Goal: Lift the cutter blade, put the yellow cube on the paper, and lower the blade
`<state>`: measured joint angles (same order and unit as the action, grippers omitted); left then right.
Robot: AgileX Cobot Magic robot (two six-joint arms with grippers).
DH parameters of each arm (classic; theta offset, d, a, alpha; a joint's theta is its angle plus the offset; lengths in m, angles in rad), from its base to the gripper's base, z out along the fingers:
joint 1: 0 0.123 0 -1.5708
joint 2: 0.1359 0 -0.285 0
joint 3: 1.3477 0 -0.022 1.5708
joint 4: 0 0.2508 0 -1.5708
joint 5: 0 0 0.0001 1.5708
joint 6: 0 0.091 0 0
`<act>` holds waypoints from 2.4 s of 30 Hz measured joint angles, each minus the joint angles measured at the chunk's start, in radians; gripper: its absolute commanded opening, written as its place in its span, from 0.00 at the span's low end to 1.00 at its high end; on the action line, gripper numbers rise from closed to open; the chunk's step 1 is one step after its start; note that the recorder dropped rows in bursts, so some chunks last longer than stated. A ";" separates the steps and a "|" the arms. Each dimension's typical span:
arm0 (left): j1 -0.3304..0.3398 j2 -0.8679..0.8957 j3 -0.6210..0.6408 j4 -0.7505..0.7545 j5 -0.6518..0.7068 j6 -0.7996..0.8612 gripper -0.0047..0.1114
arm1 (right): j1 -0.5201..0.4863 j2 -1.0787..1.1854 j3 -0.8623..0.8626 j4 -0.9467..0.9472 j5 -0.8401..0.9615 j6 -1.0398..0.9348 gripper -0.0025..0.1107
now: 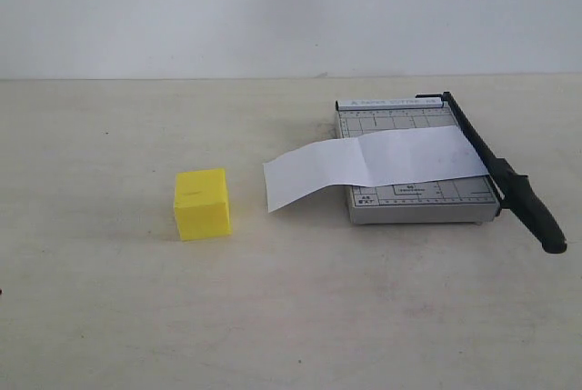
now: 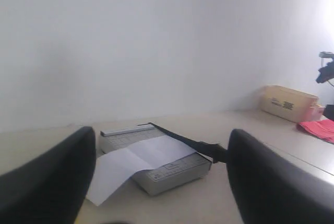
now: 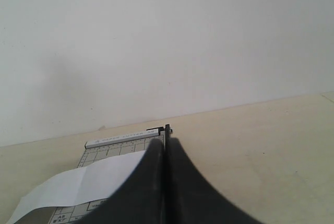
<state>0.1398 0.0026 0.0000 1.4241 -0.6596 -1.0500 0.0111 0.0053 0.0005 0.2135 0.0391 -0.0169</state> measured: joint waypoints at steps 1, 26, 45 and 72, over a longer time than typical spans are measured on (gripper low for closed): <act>0.000 -0.001 0.000 0.000 -0.017 0.000 0.61 | 0.000 0.000 0.000 0.000 0.000 0.000 0.02; 0.000 -0.001 0.000 -0.019 -0.131 0.002 0.61 | 0.000 0.000 0.000 0.000 0.000 0.000 0.02; -0.041 -0.001 0.001 -0.009 0.210 -0.037 0.08 | 0.000 0.000 0.000 0.000 0.000 0.000 0.02; -0.041 -0.001 0.001 -0.013 0.197 -0.037 0.08 | 0.000 0.000 0.000 0.040 -0.135 0.017 0.02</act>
<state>0.0984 0.0020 0.0013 1.4116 -0.4630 -1.0872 0.0111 0.0053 0.0005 0.2535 -0.0963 0.0000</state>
